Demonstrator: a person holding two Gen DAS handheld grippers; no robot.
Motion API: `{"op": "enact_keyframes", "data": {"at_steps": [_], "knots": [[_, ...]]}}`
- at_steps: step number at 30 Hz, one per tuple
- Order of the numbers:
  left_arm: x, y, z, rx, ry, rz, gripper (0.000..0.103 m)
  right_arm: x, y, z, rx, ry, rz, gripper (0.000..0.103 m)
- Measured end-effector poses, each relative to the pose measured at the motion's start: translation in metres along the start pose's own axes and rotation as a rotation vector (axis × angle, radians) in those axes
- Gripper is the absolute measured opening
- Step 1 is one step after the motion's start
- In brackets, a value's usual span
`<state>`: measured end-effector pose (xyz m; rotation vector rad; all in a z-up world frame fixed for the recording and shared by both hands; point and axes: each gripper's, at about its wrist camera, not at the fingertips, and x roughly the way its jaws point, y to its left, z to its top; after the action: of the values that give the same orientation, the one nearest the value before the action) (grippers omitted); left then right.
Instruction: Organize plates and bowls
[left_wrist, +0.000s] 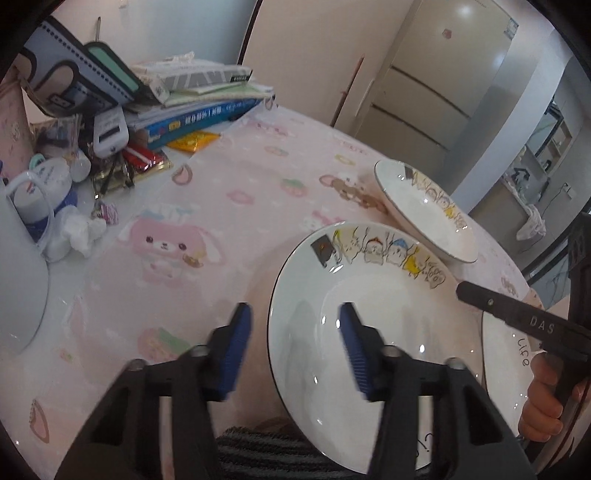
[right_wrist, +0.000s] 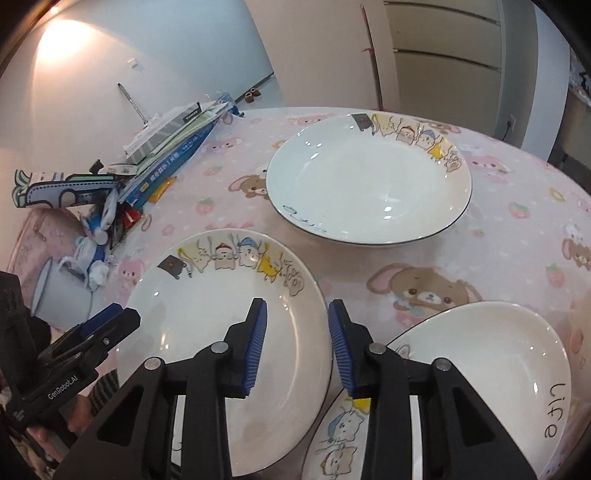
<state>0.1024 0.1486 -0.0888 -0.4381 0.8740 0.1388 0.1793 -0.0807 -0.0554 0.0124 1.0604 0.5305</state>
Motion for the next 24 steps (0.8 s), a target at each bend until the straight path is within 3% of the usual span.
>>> {"op": "enact_keyframes", "data": {"at_steps": [2,6,9,15,22,24], "knots": [[0.001,0.0,-0.001,-0.005,0.008,-0.011,0.047,0.004,-0.005,0.0,0.028,0.013,-0.004,0.023],[0.005,0.001,-0.001,-0.013,0.028,-0.012,0.047,0.016,-0.003,0.004,-0.032,0.063,-0.014,0.021],[0.01,0.003,-0.001,-0.025,0.064,-0.026,0.04,0.025,-0.004,0.009,-0.073,0.109,0.011,0.02],[0.014,0.0,-0.001,-0.018,0.084,-0.029,0.039,0.038,-0.01,0.014,-0.093,0.204,0.09,0.021],[0.014,-0.002,-0.002,-0.013,0.081,-0.017,0.039,0.039,-0.014,0.015,-0.113,0.2,0.132,0.02],[0.015,-0.004,-0.003,0.003,0.082,-0.012,0.035,0.038,-0.012,0.013,-0.115,0.178,0.119,0.021]]}}
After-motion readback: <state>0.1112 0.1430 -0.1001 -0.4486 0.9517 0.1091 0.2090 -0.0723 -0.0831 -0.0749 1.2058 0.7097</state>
